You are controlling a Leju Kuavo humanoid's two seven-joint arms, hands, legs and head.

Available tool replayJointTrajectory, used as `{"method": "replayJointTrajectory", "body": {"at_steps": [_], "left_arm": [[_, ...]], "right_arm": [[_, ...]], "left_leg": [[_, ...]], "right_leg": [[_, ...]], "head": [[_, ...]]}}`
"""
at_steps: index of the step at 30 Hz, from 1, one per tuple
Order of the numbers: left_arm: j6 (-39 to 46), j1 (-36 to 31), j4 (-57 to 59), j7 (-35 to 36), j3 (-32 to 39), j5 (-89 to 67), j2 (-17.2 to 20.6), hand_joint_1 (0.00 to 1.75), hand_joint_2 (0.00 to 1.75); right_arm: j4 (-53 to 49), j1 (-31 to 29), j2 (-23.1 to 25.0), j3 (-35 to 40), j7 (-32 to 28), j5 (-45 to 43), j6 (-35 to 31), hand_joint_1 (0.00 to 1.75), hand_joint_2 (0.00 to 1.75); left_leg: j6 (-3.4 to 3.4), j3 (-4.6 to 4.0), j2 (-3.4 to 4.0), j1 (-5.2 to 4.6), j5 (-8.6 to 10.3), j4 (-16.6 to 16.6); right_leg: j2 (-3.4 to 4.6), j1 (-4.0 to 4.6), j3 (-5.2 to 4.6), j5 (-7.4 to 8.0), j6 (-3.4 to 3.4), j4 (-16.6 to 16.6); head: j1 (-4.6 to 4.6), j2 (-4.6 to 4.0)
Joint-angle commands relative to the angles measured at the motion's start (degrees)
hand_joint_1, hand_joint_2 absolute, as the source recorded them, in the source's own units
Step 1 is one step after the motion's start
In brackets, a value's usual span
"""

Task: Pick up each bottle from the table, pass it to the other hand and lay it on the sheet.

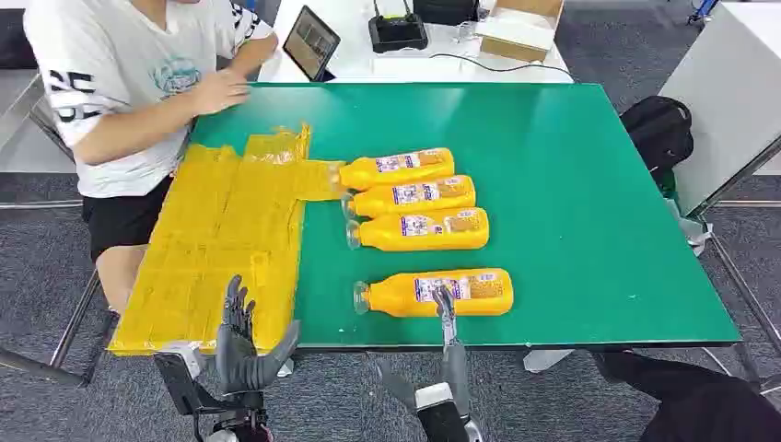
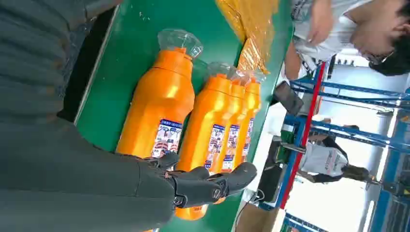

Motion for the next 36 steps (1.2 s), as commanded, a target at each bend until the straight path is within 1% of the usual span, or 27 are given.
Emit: {"method": "replayJointTrajectory", "body": {"at_steps": [1,2,5,6,8,10,11,13,14,16,17,18,19,20,22,23,25,26,27,28,29,31,33,34,36], "left_arm": [[0.27,-1.32,3.06,-0.14,-0.47,-0.09,1.32,0.00,1.75],[0.27,-1.32,3.06,-0.14,-0.47,-0.09,1.32,0.00,1.75],[0.27,-1.32,3.06,-0.14,-0.47,-0.09,1.32,0.00,1.75],[0.27,-1.35,3.07,-0.14,-0.46,-0.09,1.32,0.00,1.75],[0.31,-1.39,3.15,-0.14,-0.41,-0.08,1.29,0.00,1.75],[0.31,-1.39,3.15,-0.14,-0.41,-0.08,1.29,0.00,1.75],[0.31,-1.39,3.15,-0.14,-0.41,-0.08,1.29,0.00,1.75],[0.31,-1.39,3.15,-0.14,-0.41,-0.08,1.29,0.00,1.75],[0.31,-1.39,3.15,-0.14,-0.41,-0.08,1.29,0.00,1.75],[0.31,-1.39,3.15,-0.14,-0.41,-0.08,1.29,0.00,1.75],[0.26,-1.23,3.17,-0.16,-0.43,-0.05,1.31,0.00,1.75],[0.26,-1.23,3.17,-0.16,-0.43,-0.05,1.31,0.00,1.75],[0.43,-1.03,2.84,-0.18,-0.24,-0.13,1.24,0.00,1.75],[0.84,-1.00,2.67,-0.45,-0.29,-0.78,1.31,0.00,1.75],[0.84,-1.01,2.54,-0.44,-0.22,-0.86,1.27,0.00,1.75],[0.69,-1.02,2.48,-0.40,-0.24,-0.93,1.29,0.00,1.75],[0.50,-0.84,2.37,-0.49,-0.23,-1.09,1.42,0.00,1.75],[0.40,-0.87,2.42,-0.58,-0.21,-1.26,1.46,0.00,1.75],[0.28,-0.94,2.52,-0.65,-0.09,-1.44,1.48,0.00,1.75],[0.29,-1.07,2.61,-0.99,-0.03,-2.03,1.54,0.00,1.75],[0.17,-1.25,2.73,-1.18,0.16,-2.42,1.50,0.00,1.75],[0.09,-1.39,2.83,-1.21,0.33,-2.58,1.37,0.00,1.75],[0.09,-1.39,2.83,-1.21,0.33,-2.58,1.37,0.00,1.75],[0.09,-1.41,2.82,-1.21,0.30,-2.58,1.31,0.00,1.75],[0.10,-1.39,2.84,-1.21,0.31,-2.59,1.31,0.00,1.75]], "right_arm": [[2.25,-1.35,-0.60,0.01,0.05,-0.47,-0.06,0.00,1.75],[2.25,-1.35,-0.60,0.01,0.05,-0.47,-0.06,0.00,1.75],[2.25,-1.35,-0.60,0.01,0.05,-0.47,-0.06,0.00,1.75],[2.23,-1.29,-0.48,0.08,0.05,-0.47,-0.07,0.00,1.75],[2.11,-1.24,-0.49,0.10,0.02,-0.42,-0.12,0.00,1.75],[2.11,-1.24,-0.49,0.10,0.02,-0.42,-0.12,0.00,1.75],[2.11,-1.24,-0.49,0.10,0.02,-0.42,-0.12,0.00,1.75],[2.11,-1.24,-0.49,0.10,0.02,-0.42,-0.12,0.00,1.75],[2.11,-1.24,-0.49,0.10,0.02,-0.42,-0.12,0.00,1.75],[2.11,-1.24,-0.49,0.10,0.02,-0.42,-0.12,0.00,1.75],[2.10,-1.12,-0.54,0.06,0.01,-0.43,-0.15,0.00,1.75],[2.10,-1.12,-0.54,0.06,0.01,-0.43,-0.15,0.00,1.75],[1.53,-0.92,-0.74,0.00,0.09,0.08,-0.58,0.00,1.75],[0.89,-0.76,-0.90,-0.24,0.19,0.73,-0.91,0.00,1.75],[-0.07,-0.69,-1.20,-0.59,0.11,1.76,-1.74,0.00,1.75],[-1.31,-0.51,-1.45,-0.95,0.47,2.88,-2.19,0.00,1.75],[-3.42,0.18,-2.36,-0.77,0.89,5.53,-3.73,0.00,1.75],[-4.55,0.13,-2.93,-0.74,2.00,7.50,-4.14,0.00,1.75],[-6.36,0.05,-3.39,-1.05,3.13,9.92,-4.47,0.00,1.75],[-8.25,-0.36,-3.63,-2.00,4.49,12.59,-4.60,0.00,1.75],[-10.69,-0.96,-4.29,-3.09,6.35,15.48,-3.74,0.00,1.75],[-11.86,-1.28,-4.30,-4.16,7.62,16.32,-2.41,0.00,1.75],[-11.86,-1.28,-4.30,-4.16,7.62,16.32,-2.41,0.00,1.75],[-11.78,-1.11,-4.20,-4.14,7.61,16.31,-2.44,0.00,1.75],[-11.57,-1.03,-4.04,-4.14,7.57,16.38,-2.45,0.00,1.75]], "left_leg": [[0.06,0.24,0.04,0.00,-0.06,-0.07],[0.05,0.18,0.03,-0.01,-0.03,-0.07],[0.09,0.41,0.07,0.01,-0.11,-0.11],[0.05,0.19,0.04,-0.02,-0.04,-0.08],[0.08,0.40,0.07,0.01,-0.11,-0.10],[0.05,0.16,0.03,-0.02,-0.02,-0.07],[0.07,0.31,0.05,-0.01,-0.08,-0.10],[0.04,0.14,0.02,-0.02,-0.02,-0.07],[0.07,0.32,0.05,-0.01,-0.08,-0.10],[0.04,0.14,0.02,-0.01,-0.03,-0.06],[0.07,0.34,0.06,0.00,-0.09,-0.10],[0.06,0.25,0.04,0.00,-0.06,-0.09],[0.04,0.15,0.02,-0.01,-0.03,-0.07],[0.07,0.35,0.05,-0.01,-0.09,-0.10],[0.05,0.17,0.02,-0.02,-0.03,-0.07],[0.08,0.29,0.03,-0.01,-0.08,-0.08],[0.06,0.19,0.00,-0.01,-0.04,-0.06],[0.08,0.26,0.00,-0.02,-0.07,-0.07],[0.06,0.15,0.00,-0.02,-0.04,-0.05],[0.08,0.29,0.03,-0.01,-0.09,-0.07],[0.06,0.16,0.01,-0.03,-0.04,-0.05],[0.05,0.08,0.02,-0.03,-0.01,-0.04],[0.06,0.12,0.01,-0.04,-0.02,-0.04],[0.10,0.30,0.02,-0.02,-0.08,-0.06],[0.07,0.21,0.00,-0.02,-0.05,-0.06]], "right_leg": [[-0.02,0.04,0.23,-0.05,-0.14,-0.08],[-0.02,0.02,0.17,-0.03,-0.11,-0.07],[-0.01,0.06,0.39,-0.08,-0.20,-0.12],[-0.01,0.01,0.18,-0.03,-0.11,-0.07],[-0.01,0.06,0.39,-0.09,-0.20,-0.11],[-0.02,0.01,0.14,-0.02,-0.10,-0.06],[-0.02,0.03,0.29,-0.07,-0.16,-0.09],[-0.02,0.00,0.12,-0.02,-0.09,-0.06],[-0.03,0.03,0.31,-0.08,-0.16,-0.09],[-0.02,0.01,0.13,-0.02,-0.09,-0.06],[-0.02,0.04,0.32,-0.07,-0.17,-0.10],[-0.02,0.03,0.24,-0.04,-0.14,-0.09],[-0.02,0.01,0.14,-0.02,-0.09,-0.06],[-0.02,0.03,0.33,-0.08,-0.17,-0.10],[-0.02,0.01,0.16,-0.03,-0.10,-0.06],[-0.04,0.04,0.29,-0.07,-0.16,-0.08],[-0.06,0.02,0.19,-0.05,-0.12,-0.06],[-0.07,0.02,0.27,-0.08,-0.15,-0.07],[-0.05,0.01,0.15,-0.04,-0.10,-0.05],[-0.04,0.03,0.28,-0.08,-0.15,-0.08],[-0.04,0.00,0.15,-0.05,-0.10,-0.04],[-0.02,-0.01,0.07,-0.01,-0.08,-0.03],[-0.04,-0.01,0.12,-0.01,-0.09,-0.04],[-0.07,0.03,0.31,-0.06,-0.17,-0.09],[-0.06,0.02,0.22,-0.04,-0.12,-0.07]], "head": [[0.00,0.00],[0.00,0.00],[0.00,0.00],[0.00,0.00],[0.00,0.00],[0.00,0.00],[0.00,0.00],[0.00,0.00],[0.00,0.00],[0.00,0.00],[0.00,0.00],[0.00,0.00],[0.00,0.00],[0.00,0.00],[0.00,0.00],[0.00,0.00],[0.00,0.00],[0.00,0.00],[0.00,0.00],[0.00,0.00],[0.00,0.00],[0.00,0.00],[0.00,0.00],[0.00,0.00],[0.00,0.00]]}}
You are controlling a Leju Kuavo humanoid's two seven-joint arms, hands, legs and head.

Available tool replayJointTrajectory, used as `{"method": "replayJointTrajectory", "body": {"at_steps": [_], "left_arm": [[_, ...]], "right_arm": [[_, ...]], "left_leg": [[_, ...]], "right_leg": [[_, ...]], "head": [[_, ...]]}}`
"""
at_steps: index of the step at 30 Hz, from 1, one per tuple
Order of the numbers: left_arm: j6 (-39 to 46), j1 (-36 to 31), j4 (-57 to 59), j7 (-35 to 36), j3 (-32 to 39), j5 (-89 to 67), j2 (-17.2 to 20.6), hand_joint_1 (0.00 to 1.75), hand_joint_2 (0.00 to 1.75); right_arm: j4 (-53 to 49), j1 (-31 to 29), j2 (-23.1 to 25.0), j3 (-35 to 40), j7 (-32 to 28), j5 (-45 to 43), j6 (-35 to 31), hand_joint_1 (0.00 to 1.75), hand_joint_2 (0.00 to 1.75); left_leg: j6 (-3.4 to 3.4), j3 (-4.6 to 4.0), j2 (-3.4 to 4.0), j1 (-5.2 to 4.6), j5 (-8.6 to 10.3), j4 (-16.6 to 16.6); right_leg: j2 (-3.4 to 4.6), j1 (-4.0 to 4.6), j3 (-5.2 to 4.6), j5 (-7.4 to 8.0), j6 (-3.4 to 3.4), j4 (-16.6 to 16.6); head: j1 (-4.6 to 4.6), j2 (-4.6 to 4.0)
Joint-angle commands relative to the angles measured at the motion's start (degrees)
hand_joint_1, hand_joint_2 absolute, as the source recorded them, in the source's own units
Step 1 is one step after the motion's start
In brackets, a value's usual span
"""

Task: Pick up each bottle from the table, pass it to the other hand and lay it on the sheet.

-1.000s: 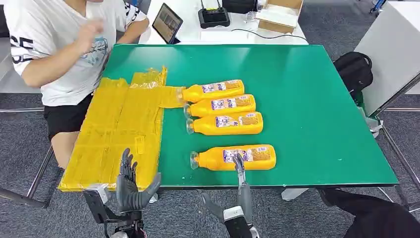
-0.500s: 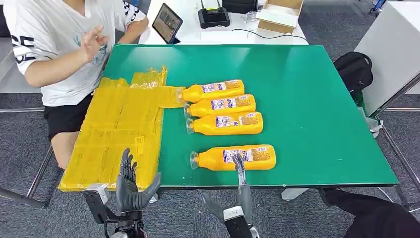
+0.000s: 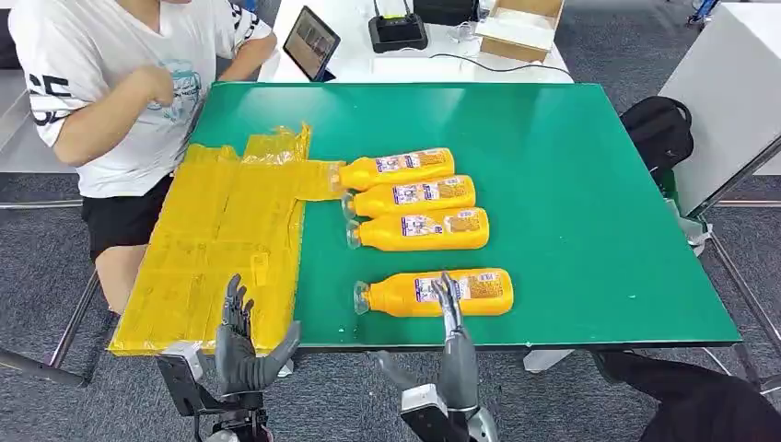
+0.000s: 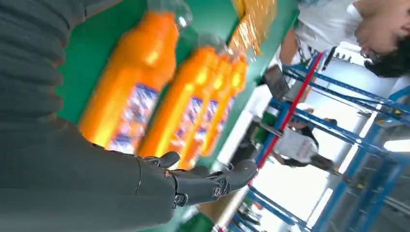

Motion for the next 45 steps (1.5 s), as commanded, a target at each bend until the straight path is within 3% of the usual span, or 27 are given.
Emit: {"method": "replayJointTrajectory", "body": {"at_steps": [1,4,7,11,16,21,28,42,45], "left_arm": [[-0.28,-1.40,2.73,-0.08,0.24,-0.30,1.30,0.00,1.75],[-0.17,-1.11,2.82,-0.69,0.06,-1.28,1.53,0.00,1.75],[-0.62,-1.15,3.28,-1.04,0.78,-2.29,1.43,0.00,1.75],[-2.03,-0.76,3.34,-0.94,2.54,-3.88,0.73,0.00,1.75],[-4.09,-0.64,2.72,0.32,4.27,-5.77,0.16,0.00,1.75],[-4.85,-1.25,3.00,0.76,4.54,-6.66,0.03,0.00,1.75],[-4.84,-1.45,3.31,1.04,4.54,-7.18,0.24,0.00,1.75],[-4.74,-2.71,4.79,1.25,3.79,-7.15,0.96,0.00,1.75],[-4.80,-3.03,5.34,1.15,3.54,-6.83,1.12,0.00,1.75]], "right_arm": [[-4.16,-0.91,-2.09,-2.87,0.89,0.84,0.52,0.00,1.75],[-6.83,-2.97,-4.38,-4.13,2.72,6.13,0.08,0.00,1.75],[-7.66,-7.95,-8.40,-6.27,12.94,15.48,7.09,0.00,1.75],[-2.74,-14.91,-12.19,-6.83,22.34,22.30,15.86,0.00,1.75],[6.98,-22.11,-15.23,-3.97,30.14,23.79,26.13,0.00,1.75],[13.32,-25.78,-15.82,-2.57,31.36,23.09,28.11,0.00,1.75],[14.04,-25.70,-16.71,-1.43,32.06,21.79,30.09,0.00,1.75],[15.57,-25.89,-17.65,0.69,28.18,15.59,33.17,0.00,1.75],[15.24,-25.71,-17.93,1.39,26.51,13.46,34.18,0.00,1.75]], "left_leg": [[0.05,0.16,0.01,-0.02,-0.03,-0.06],[0.05,0.20,0.02,-0.01,-0.05,-0.06],[0.07,0.13,0.09,-0.04,-0.02,-0.04],[0.13,0.29,0.20,-0.04,-0.04,-0.07],[0.18,0.26,0.24,-0.07,0.03,-0.07],[0.19,0.33,0.20,-0.04,0.04,-0.08],[0.20,0.37,0.11,-0.04,0.00,-0.06],[0.17,0.21,0.04,-0.06,0.06,-0.04],[0.23,0.54,0.14,-0.06,-0.05,-0.11]], "right_leg": [[-0.04,0.01,0.15,-0.03,-0.10,-0.05],[-0.04,0.02,0.19,-0.04,-0.12,-0.06],[0.03,-0.01,0.11,0.00,-0.08,-0.04],[0.11,0.01,0.28,0.05,-0.11,-0.12],[0.19,-0.03,0.24,0.12,-0.04,-0.11],[0.14,0.01,0.33,0.11,-0.08,-0.13],[0.04,0.01,0.40,0.03,-0.09,-0.09],[0.00,-0.02,0.25,0.06,-0.04,-0.06],[0.03,0.02,0.55,-0.01,-0.20,-0.13]], "head": [[-0.02,0.00],[-0.02,0.00],[-0.02,0.00],[-0.02,0.00],[-0.02,0.00],[-0.02,0.00],[-0.04,0.00],[-0.02,0.00],[-0.04,0.00]]}}
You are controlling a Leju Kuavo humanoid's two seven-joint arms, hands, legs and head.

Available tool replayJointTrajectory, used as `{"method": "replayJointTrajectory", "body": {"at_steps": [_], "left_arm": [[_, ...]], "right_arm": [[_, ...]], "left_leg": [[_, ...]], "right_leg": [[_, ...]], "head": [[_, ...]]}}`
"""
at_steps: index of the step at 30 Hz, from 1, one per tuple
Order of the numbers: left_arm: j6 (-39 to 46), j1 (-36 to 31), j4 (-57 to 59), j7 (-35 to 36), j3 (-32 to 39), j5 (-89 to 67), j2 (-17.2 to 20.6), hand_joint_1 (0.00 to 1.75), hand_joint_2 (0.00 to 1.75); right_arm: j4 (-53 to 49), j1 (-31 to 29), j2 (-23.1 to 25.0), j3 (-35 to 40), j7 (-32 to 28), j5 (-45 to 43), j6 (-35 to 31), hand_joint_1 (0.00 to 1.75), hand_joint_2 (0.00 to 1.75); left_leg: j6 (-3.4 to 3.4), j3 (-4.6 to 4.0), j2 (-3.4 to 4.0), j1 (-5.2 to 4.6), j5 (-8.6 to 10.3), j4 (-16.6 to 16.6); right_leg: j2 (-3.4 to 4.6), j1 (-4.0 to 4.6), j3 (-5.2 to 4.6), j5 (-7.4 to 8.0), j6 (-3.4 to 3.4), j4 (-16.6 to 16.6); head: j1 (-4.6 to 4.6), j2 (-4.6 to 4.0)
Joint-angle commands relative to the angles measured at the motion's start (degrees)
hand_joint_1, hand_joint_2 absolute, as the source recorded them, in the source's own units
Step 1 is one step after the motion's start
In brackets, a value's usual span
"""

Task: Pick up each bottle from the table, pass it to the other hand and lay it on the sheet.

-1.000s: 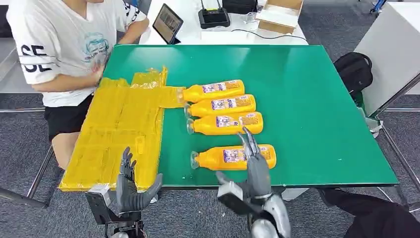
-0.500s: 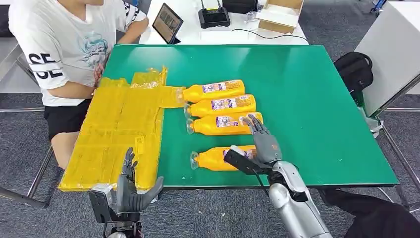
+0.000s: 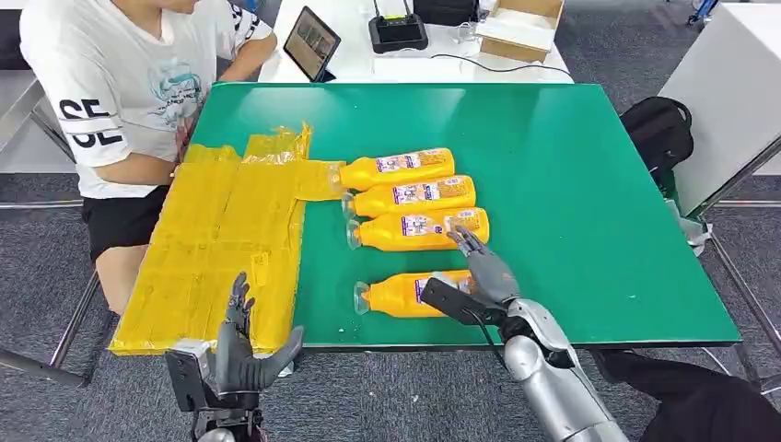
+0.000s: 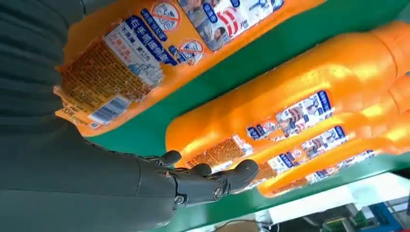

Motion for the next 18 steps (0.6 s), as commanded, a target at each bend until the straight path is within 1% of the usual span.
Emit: {"method": "replayJointTrajectory", "body": {"at_steps": [1,2,3,5,10,12,13,18], "left_arm": [[-0.12,-2.38,4.42,0.23,0.30,0.39,1.14,0.00,1.75],[-0.12,-2.45,4.48,0.23,0.30,0.40,1.15,0.00,1.75],[-0.12,-2.50,4.58,0.20,0.31,0.44,1.16,0.00,1.75],[-0.10,-2.53,4.72,0.16,0.23,0.52,1.24,0.00,1.75],[0.35,-2.66,5.68,0.09,0.54,1.00,1.40,0.00,1.75],[0.39,-2.78,5.86,0.07,0.45,1.04,1.41,0.00,1.75],[0.45,-2.88,6.01,0.07,0.39,1.06,1.46,0.00,1.75],[0.45,-2.97,6.11,0.07,0.39,1.06,1.47,0.00,1.75]], "right_arm": [[4.51,-2.29,-1.60,3.68,-2.90,-4.01,1.99,0.00,1.75],[4.56,-2.23,-1.73,3.63,-2.96,-4.12,2.03,0.00,1.75],[4.59,-2.24,-1.89,3.77,-3.03,-4.12,2.11,0.00,1.75],[4.63,-2.17,-2.43,4.15,-3.48,-4.73,2.68,0.00,1.75],[5.90,-2.30,-4.66,5.98,-2.31,-5.12,3.84,0.00,1.75],[6.45,-2.27,-5.28,6.16,-1.71,-5.38,4.38,0.00,1.75],[6.79,-2.31,-5.91,6.56,-1.31,-5.48,4.94,0.00,1.75],[7.01,-2.32,-6.16,6.52,-1.32,-5.50,4.97,0.00,1.75]], "left_leg": [[0.09,0.44,0.10,0.01,-0.12,-0.11],[0.06,0.26,0.08,-0.01,-0.07,-0.08],[0.07,0.37,0.11,0.00,-0.11,-0.10],[0.04,0.17,0.04,-0.01,-0.04,-0.06],[0.08,0.37,0.07,-0.01,-0.09,-0.10],[0.05,0.17,-0.01,-0.01,-0.02,-0.07],[0.06,0.25,0.03,-0.01,-0.05,-0.08],[0.05,0.25,0.02,-0.01,-0.04,-0.08]], "right_leg": [[0.00,0.07,0.42,-0.09,-0.24,-0.13],[0.02,0.03,0.24,-0.05,-0.15,-0.08],[0.03,0.05,0.35,-0.08,-0.21,-0.11],[-0.01,0.02,0.16,-0.04,-0.11,-0.06],[-0.02,0.03,0.34,-0.07,-0.19,-0.11],[-0.05,0.02,0.17,-0.03,-0.10,-0.08],[-0.03,0.03,0.24,-0.04,-0.14,-0.09],[-0.04,0.02,0.25,-0.04,-0.14,-0.10]], "head": [[-0.02,0.00],[-0.02,0.00],[-0.02,0.00],[0.00,0.00],[-0.02,0.00],[0.00,0.00],[-0.02,0.00],[-0.02,0.00]]}}
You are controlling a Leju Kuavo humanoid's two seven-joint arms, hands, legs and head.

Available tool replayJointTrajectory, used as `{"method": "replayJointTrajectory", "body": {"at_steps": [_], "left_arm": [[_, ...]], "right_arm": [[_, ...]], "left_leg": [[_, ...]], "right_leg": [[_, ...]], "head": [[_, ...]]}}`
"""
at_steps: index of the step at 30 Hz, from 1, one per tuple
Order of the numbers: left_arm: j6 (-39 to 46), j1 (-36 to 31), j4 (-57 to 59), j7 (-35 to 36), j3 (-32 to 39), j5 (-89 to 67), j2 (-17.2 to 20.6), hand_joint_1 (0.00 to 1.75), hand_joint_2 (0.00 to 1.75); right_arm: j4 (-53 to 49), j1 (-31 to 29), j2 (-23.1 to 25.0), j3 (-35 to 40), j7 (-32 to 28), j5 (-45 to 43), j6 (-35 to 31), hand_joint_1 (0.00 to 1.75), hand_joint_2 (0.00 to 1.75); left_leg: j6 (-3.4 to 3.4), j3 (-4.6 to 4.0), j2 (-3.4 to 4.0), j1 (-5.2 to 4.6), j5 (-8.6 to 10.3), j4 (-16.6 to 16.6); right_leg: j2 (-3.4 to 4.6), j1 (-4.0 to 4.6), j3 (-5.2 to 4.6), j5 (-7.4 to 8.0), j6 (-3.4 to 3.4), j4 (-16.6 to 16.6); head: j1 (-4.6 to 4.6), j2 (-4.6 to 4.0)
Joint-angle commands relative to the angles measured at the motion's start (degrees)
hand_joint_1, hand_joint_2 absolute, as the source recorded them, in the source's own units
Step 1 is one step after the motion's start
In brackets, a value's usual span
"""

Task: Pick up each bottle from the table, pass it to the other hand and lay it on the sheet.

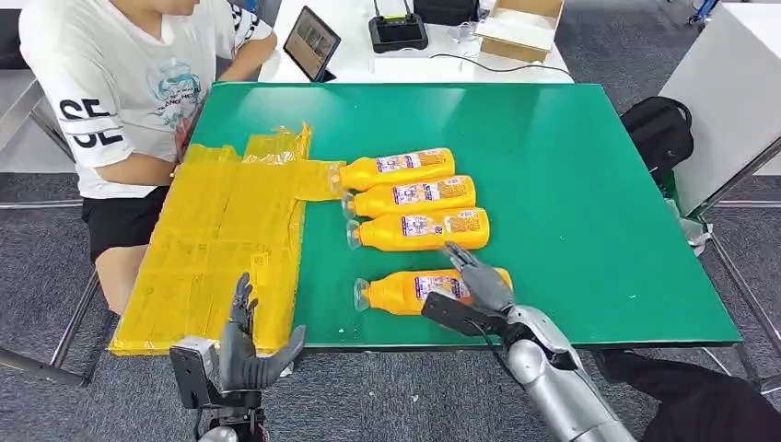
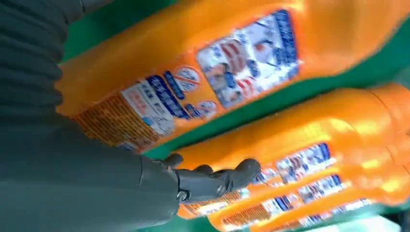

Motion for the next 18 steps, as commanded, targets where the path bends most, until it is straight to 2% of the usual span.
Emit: {"method": "replayJointTrajectory", "body": {"at_steps": [1,10,18], "left_arm": [[0.17,-2.10,4.10,0.11,0.37,0.33,1.45,0.00,1.75],[0.47,-1.75,3.91,0.34,1.12,0.48,1.22,0.00,1.75],[0.46,-1.76,3.95,0.39,1.15,0.49,1.18,0.00,1.75]], "right_arm": [[4.91,-1.99,-2.55,3.03,0.67,-0.36,0.73,0.00,1.75],[5.14,-2.08,-3.33,5.07,6.07,3.87,-0.21,0.00,1.75],[5.32,-2.12,-3.40,5.00,6.28,4.22,-0.22,0.00,1.75]], "left_leg": [[0.06,0.27,0.01,-0.02,-0.04,-0.11],[0.07,0.42,0.05,0.02,-0.08,-0.11],[0.05,0.31,0.02,0.00,-0.04,-0.08]], "right_leg": [[-0.05,0.02,0.28,-0.04,-0.16,-0.10],[-0.04,0.06,0.42,-0.06,-0.20,-0.13],[-0.02,0.03,0.31,-0.03,-0.13,-0.08]], "head": [[0.02,0.00],[0.00,0.00],[0.00,0.00]]}}
